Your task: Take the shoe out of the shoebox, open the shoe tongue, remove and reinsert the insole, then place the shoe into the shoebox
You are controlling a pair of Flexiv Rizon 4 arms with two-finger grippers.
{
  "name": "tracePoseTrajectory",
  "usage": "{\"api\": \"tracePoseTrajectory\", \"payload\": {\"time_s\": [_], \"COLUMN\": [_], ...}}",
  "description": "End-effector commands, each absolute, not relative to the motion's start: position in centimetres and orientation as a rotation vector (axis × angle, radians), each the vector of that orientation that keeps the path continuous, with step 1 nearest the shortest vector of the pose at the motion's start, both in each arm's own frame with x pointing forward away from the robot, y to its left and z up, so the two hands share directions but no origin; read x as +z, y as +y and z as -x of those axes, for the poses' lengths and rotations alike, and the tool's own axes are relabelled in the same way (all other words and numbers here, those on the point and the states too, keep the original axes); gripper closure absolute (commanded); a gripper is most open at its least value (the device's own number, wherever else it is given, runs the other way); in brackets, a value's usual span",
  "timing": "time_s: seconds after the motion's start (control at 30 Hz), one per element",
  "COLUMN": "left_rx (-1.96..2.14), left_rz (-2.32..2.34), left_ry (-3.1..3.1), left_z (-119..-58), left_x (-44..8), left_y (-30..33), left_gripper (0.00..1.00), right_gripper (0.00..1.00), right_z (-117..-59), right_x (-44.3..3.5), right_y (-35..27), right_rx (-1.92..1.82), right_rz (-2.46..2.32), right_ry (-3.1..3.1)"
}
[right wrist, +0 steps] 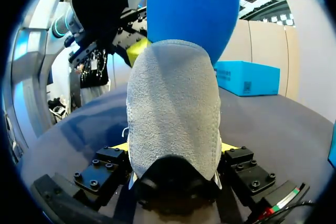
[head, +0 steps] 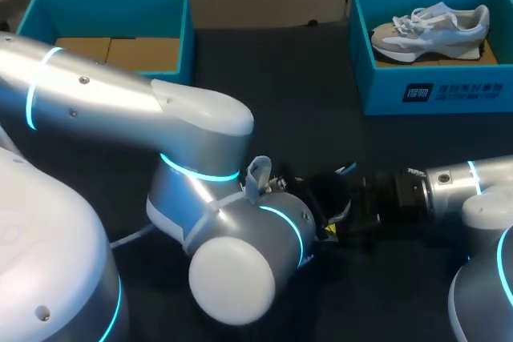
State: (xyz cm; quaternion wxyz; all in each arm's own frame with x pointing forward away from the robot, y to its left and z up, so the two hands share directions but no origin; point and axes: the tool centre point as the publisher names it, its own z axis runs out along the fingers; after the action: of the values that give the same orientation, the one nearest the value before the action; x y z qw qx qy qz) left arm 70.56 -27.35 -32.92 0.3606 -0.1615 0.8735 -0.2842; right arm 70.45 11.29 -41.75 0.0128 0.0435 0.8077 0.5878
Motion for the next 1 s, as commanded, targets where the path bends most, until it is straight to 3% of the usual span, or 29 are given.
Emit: {"api": "tracePoseTrajectory", "payload": {"time_s": [0.03, 1.0], "left_rx": [-0.748, -0.757], "left_rz": [0.417, 0.599], "left_ry": [2.297, 2.558], "left_z": [-71.0, -72.2], "left_x": [-31.1, -25.1], "left_y": [-26.8, -30.6], "left_gripper": [1.0, 1.0], "right_gripper": [1.0, 1.0], "right_z": [-70.4, -70.4], "right_x": [-41.7, -41.7], "right_y": [11.5, 11.5], "right_rx": [1.827, 1.827], "right_rz": [-0.137, -0.137], "right_ry": [2.519, 2.519]}}
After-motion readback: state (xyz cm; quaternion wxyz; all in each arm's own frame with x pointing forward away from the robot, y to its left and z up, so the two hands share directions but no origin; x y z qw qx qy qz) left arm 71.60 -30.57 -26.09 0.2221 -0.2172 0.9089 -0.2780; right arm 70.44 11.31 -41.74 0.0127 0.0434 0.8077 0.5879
